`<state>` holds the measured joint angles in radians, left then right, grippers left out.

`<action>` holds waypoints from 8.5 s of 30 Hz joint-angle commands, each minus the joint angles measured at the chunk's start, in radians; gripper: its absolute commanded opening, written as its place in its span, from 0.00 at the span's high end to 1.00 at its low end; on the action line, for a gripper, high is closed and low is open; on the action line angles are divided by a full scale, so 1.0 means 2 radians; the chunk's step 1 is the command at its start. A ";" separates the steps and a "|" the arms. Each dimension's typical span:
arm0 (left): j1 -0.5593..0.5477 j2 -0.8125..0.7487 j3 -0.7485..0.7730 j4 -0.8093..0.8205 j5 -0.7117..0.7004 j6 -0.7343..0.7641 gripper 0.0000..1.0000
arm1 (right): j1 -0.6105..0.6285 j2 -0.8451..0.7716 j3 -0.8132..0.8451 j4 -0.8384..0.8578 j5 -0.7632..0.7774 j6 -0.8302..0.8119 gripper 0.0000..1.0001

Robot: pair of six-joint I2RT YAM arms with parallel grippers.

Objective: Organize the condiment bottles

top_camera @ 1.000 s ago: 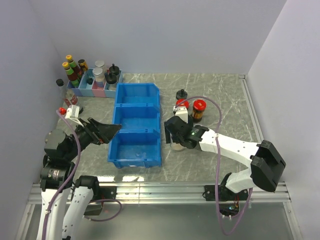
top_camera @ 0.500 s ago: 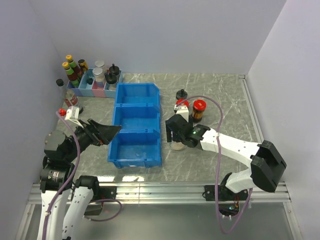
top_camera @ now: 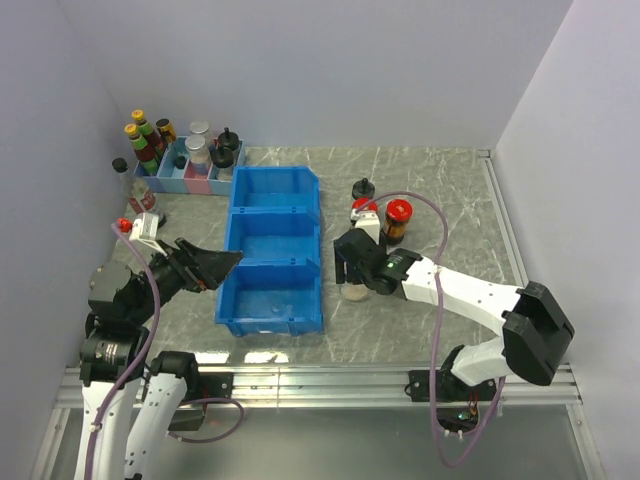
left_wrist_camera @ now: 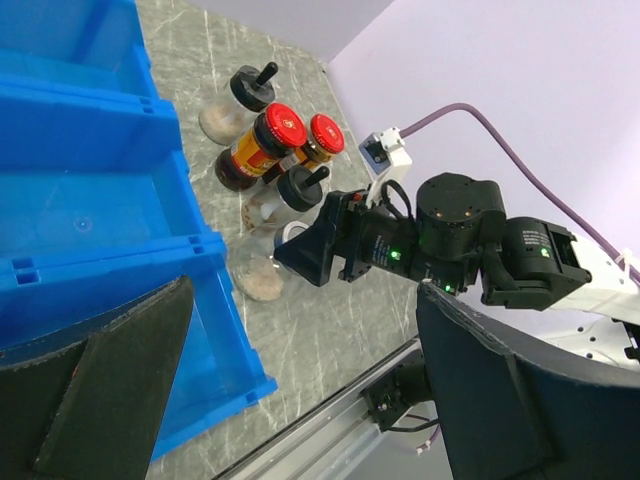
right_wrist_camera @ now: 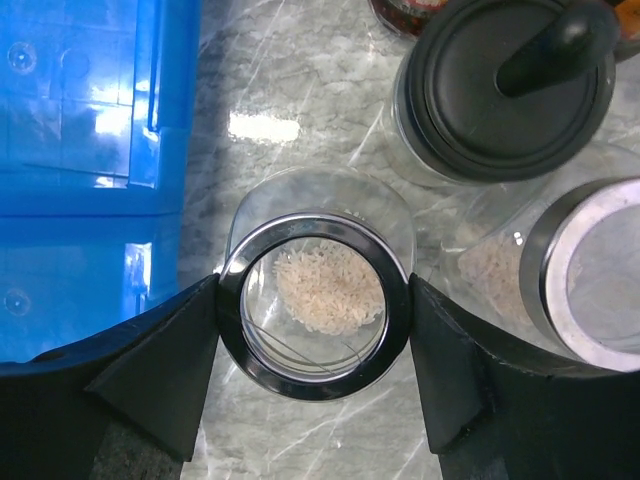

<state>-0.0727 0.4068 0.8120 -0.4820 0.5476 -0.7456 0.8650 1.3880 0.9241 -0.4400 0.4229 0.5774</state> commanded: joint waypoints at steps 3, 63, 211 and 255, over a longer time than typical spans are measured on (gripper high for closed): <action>0.000 -0.006 0.001 0.005 -0.004 -0.001 0.01 | 0.001 -0.086 -0.001 -0.013 0.009 0.013 1.00; 0.000 -0.028 0.034 -0.013 -0.152 -0.036 0.01 | 0.204 0.324 0.433 -0.002 -0.059 -0.121 0.57; 0.000 -0.028 -0.031 0.024 -0.083 -0.053 0.01 | 0.160 0.160 0.174 0.094 -0.062 -0.092 0.15; 0.000 0.097 -0.112 -0.148 -0.532 -0.246 1.00 | -0.086 -0.092 0.000 0.011 0.029 -0.006 0.02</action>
<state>-0.0734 0.5686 0.6086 -0.7826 -0.4606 -1.1919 0.7044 1.1706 0.9150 -0.4770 0.5102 0.6117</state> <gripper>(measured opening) 0.012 0.983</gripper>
